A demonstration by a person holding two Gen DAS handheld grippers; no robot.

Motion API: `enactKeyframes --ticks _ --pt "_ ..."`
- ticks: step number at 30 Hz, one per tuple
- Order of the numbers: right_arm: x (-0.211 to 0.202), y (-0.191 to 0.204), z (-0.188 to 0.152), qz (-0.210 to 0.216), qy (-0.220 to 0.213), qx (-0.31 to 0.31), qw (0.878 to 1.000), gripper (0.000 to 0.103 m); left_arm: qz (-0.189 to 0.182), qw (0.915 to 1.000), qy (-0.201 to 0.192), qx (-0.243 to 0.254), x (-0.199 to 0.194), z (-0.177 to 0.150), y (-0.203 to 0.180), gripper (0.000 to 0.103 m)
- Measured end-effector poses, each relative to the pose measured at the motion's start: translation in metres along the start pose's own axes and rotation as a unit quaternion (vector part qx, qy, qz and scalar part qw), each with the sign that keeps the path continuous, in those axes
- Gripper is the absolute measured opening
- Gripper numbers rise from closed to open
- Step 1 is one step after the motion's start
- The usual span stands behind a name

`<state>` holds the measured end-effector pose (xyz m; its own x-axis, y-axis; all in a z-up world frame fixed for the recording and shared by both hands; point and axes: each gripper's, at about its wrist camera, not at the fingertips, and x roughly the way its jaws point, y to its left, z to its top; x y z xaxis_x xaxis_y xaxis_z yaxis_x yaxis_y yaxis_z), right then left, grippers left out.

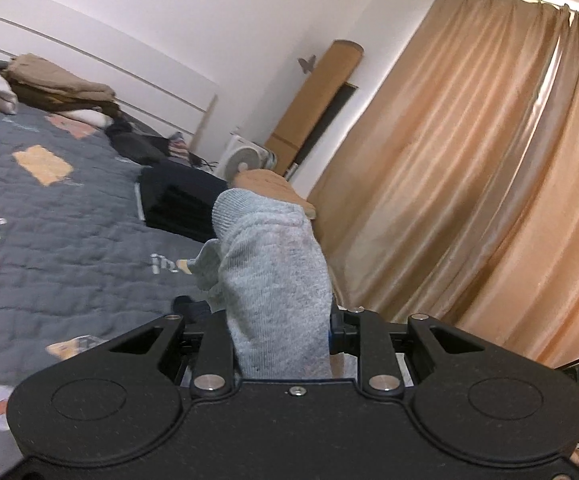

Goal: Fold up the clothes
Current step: 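Lift and carry the grey shirt with the left gripper toward the navy clothes stack, then lower the grey shirt onto the navy stack and open the left gripper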

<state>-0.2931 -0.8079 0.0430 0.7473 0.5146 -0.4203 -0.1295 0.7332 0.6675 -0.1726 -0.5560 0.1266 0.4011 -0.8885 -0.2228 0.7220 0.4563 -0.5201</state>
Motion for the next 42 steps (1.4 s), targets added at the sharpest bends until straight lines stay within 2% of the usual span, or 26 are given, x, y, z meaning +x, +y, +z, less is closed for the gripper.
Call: enactKeyframes --ticks 9,15,18,21,23,26,29,30,32,33,34,36,39,42 --pt "-0.043 -0.047 0.055 -0.033 -0.033 -0.006 0.999 0.019 -0.028 0.9989 0.034 0.013 0.103 0.023 -0.015 0.023" --pt "-0.059 -0.078 0.083 -0.043 -0.052 -0.005 0.998 0.019 -0.039 0.9979 0.049 0.015 0.163 0.025 -0.016 0.023" --pt "-0.052 -0.111 0.085 -0.051 -0.043 0.015 0.998 0.019 -0.021 0.9967 0.077 0.013 0.196 0.022 -0.003 0.023" --pt "-0.036 -0.144 0.079 -0.074 -0.023 0.031 0.997 0.019 0.011 0.9921 0.124 0.017 0.238 0.012 0.013 0.023" --pt "-0.023 -0.160 0.072 -0.099 -0.005 0.024 0.995 0.020 0.032 0.9867 0.157 0.027 0.260 0.000 0.022 0.023" --pt "-0.011 -0.172 0.062 -0.124 0.016 -0.001 0.992 0.023 0.054 0.9807 0.183 0.041 0.278 -0.014 0.034 0.024" --pt "-0.018 -0.180 0.058 -0.114 0.018 -0.015 0.993 0.026 0.066 0.9771 0.199 0.038 0.289 -0.019 0.046 0.025" --pt "-0.022 -0.183 0.059 -0.111 0.017 -0.014 0.994 0.026 0.071 0.9757 0.205 0.034 0.291 -0.021 0.050 0.028" --pt "-0.030 -0.192 0.060 -0.103 0.014 -0.005 0.995 0.027 0.083 0.9735 0.211 0.030 0.291 -0.021 0.053 0.039" --pt "-0.033 -0.196 0.060 -0.099 0.013 0.003 0.995 0.028 0.090 0.9742 0.205 0.028 0.286 -0.019 0.056 0.049" --pt "-0.036 -0.199 0.061 -0.095 0.012 0.009 0.995 0.028 0.096 0.9750 0.199 0.025 0.281 -0.017 0.058 0.056" --pt "-0.036 -0.204 0.062 -0.090 0.009 0.019 0.996 0.028 0.100 0.9784 0.180 0.018 0.261 -0.010 0.061 0.060" --pt "-0.036 -0.207 0.060 -0.085 0.002 0.036 0.996 0.029 0.127 0.9785 0.161 0.019 0.222 -0.005 0.063 0.065" --pt "-0.036 -0.206 0.060 -0.088 -0.001 0.035 0.996 0.030 0.127 0.9809 0.142 0.038 0.180 -0.017 0.043 0.066"
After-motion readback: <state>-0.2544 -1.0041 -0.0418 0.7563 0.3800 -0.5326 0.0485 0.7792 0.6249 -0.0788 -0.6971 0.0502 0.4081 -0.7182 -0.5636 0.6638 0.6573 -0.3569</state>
